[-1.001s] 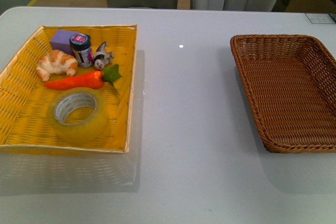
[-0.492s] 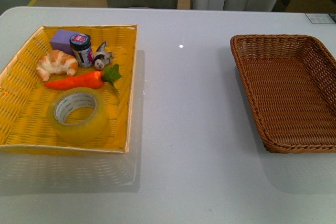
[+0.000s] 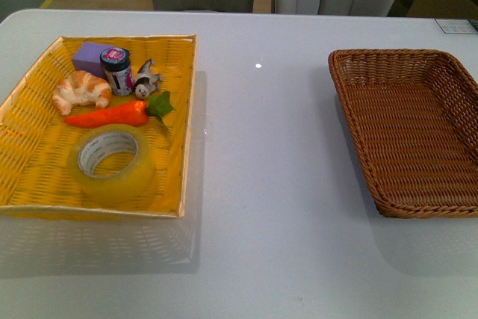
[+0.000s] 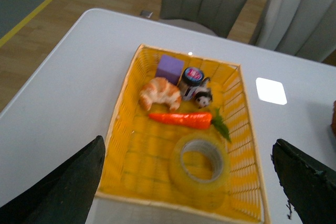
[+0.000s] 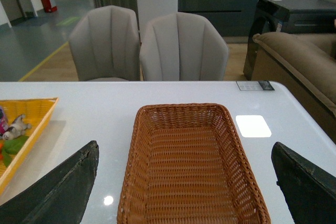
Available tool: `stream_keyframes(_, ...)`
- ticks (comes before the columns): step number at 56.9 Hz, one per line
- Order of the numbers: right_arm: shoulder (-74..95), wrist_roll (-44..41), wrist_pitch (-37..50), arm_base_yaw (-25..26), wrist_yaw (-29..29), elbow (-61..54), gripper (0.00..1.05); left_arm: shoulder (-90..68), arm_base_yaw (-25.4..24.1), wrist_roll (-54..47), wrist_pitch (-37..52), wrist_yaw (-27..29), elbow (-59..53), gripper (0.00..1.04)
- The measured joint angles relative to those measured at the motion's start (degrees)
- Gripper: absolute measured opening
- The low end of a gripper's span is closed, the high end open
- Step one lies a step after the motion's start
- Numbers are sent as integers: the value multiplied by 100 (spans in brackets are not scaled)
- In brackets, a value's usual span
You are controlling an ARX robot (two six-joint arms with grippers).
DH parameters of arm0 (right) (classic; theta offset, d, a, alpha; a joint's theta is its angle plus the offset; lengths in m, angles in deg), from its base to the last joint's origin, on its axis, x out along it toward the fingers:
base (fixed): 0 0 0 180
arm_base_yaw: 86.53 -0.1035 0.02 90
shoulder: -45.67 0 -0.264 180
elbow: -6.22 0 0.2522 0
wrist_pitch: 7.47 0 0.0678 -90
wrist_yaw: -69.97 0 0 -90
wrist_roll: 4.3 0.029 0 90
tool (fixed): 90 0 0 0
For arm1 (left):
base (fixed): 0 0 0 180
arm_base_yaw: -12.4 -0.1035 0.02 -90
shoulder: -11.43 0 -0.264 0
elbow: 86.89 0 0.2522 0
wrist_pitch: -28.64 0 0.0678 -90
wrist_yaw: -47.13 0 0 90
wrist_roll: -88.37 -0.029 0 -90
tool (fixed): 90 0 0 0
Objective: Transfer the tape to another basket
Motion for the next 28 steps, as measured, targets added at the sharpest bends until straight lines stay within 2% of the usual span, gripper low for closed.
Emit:
stream_keyframes(5, 0, 0, 0, 0, 0, 0, 96, -1930, 201, -286, 1078, -11, 435, 96)
stream_keyframes(9, 0, 0, 0, 0, 0, 0, 96, -3104, 326, -551, 1451, 66, 656, 96)
stream_keyframes(14, 0, 0, 0, 0, 0, 0, 96, -4146, 428, -721, 1720, 101, 940, 96)
stream_keyframes(28, 0, 0, 0, 0, 0, 0, 96, -5556, 509, -918, 1930, 251, 1460, 96)
